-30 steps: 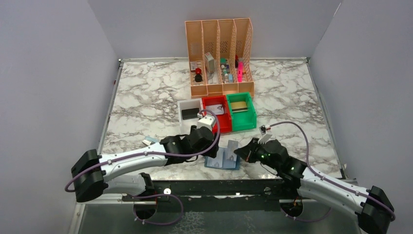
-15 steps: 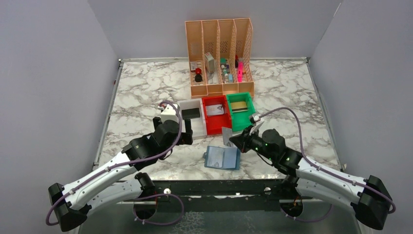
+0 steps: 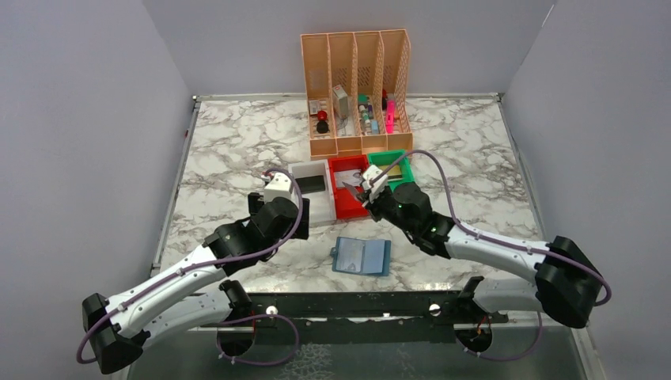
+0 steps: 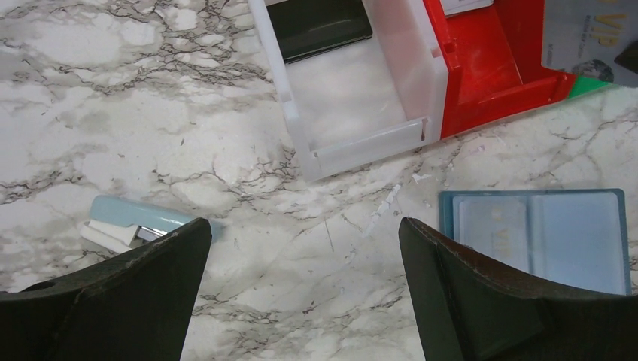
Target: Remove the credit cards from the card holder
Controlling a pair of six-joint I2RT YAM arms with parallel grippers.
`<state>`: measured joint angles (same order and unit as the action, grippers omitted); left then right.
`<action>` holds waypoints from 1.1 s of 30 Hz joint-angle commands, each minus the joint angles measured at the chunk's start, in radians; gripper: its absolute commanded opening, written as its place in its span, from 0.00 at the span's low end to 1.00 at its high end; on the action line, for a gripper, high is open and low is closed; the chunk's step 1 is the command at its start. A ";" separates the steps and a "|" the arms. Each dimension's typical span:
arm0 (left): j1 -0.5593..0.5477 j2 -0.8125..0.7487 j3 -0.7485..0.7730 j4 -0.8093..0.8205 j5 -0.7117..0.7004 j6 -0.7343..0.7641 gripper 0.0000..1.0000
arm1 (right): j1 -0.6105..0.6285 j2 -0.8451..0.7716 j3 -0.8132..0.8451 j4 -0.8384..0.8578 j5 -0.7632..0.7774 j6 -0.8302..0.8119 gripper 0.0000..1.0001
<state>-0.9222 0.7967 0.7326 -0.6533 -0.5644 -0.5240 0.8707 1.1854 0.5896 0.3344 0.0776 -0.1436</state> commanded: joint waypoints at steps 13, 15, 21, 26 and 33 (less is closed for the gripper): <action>0.005 -0.013 0.017 -0.023 -0.037 0.025 0.99 | -0.002 0.336 0.171 0.170 0.193 -0.456 0.01; 0.004 -0.021 0.016 -0.024 -0.036 0.025 0.99 | -0.002 0.387 0.198 0.184 0.213 -0.491 0.01; 0.004 -0.044 0.011 -0.024 -0.037 0.022 0.99 | -0.018 0.513 0.205 0.373 0.238 -0.607 0.01; 0.004 -0.045 0.010 -0.024 -0.032 0.023 0.99 | -0.038 0.566 0.222 0.424 0.214 -0.645 0.01; 0.004 -0.038 0.011 -0.023 -0.029 0.025 0.99 | -0.050 0.611 0.231 0.419 0.186 -0.667 0.01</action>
<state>-0.9218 0.7639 0.7326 -0.6788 -0.5697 -0.5110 0.8288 1.7645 0.7902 0.7006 0.2787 -0.7750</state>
